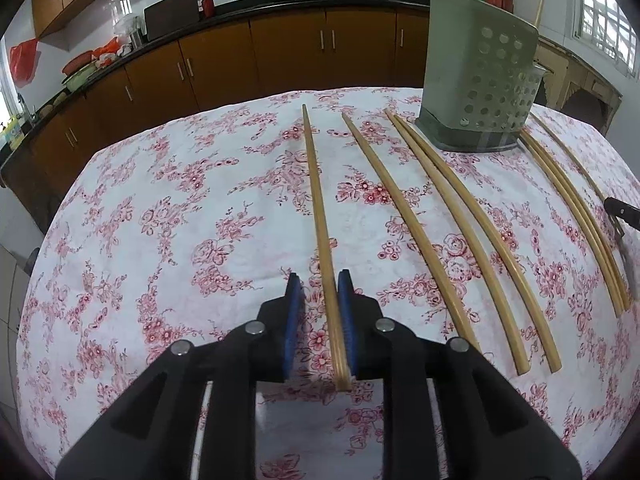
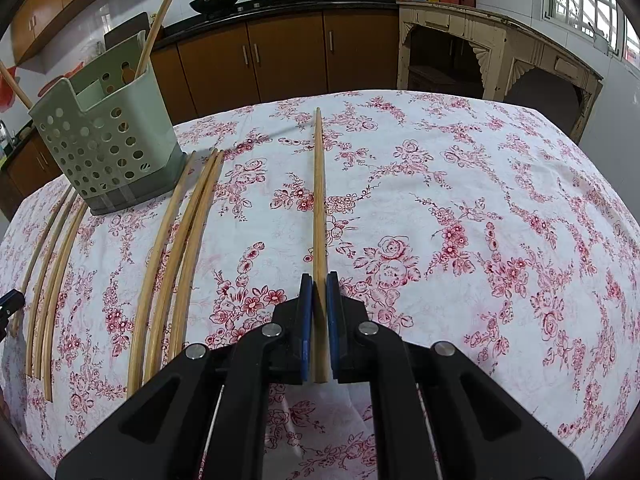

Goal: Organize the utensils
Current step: 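Close the left gripper on another bamboo chopstick while the right gripper grasps one too, then raise the left gripper's chopstick upright above the green holder while the right gripper carries its own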

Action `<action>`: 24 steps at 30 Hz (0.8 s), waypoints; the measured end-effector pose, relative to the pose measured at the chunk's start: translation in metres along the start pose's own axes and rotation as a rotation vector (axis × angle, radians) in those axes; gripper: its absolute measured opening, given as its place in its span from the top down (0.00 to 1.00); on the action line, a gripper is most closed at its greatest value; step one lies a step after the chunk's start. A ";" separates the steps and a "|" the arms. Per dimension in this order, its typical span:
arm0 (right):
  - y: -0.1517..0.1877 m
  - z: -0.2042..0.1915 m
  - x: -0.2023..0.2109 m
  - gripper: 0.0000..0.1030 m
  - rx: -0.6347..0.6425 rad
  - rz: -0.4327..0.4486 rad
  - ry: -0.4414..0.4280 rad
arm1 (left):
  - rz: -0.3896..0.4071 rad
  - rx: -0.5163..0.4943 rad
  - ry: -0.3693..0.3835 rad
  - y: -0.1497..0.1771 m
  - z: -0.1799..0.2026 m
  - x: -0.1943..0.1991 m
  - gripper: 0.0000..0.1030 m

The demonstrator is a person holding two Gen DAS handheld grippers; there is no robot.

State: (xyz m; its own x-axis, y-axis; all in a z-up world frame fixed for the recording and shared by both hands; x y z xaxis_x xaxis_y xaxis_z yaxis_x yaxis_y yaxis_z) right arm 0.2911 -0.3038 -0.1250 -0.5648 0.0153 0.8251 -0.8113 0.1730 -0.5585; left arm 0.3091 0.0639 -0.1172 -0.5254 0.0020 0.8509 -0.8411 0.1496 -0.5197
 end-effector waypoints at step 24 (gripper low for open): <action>-0.009 0.006 0.060 0.93 0.007 0.174 -0.009 | 0.052 -0.003 -0.014 0.006 0.006 0.041 0.92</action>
State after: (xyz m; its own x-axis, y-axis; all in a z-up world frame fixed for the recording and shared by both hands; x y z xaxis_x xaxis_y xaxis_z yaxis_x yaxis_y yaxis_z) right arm 0.2634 -0.3103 -0.0712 -0.6982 0.0358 0.7151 -0.7021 0.1614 -0.6936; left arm 0.2817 0.0588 -0.0864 -0.5703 -0.0040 0.8214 -0.8122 0.1526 -0.5631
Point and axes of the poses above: each gripper's, at about its wrist camera, not at the fingertips, and x roughly against the way its jaws point, z to its right, y to its underside, the point moved 4 cm from there along -x, roughly the way its jaws point, and after that the axes turned 7 degrees about -z, right-handed, at the moved point
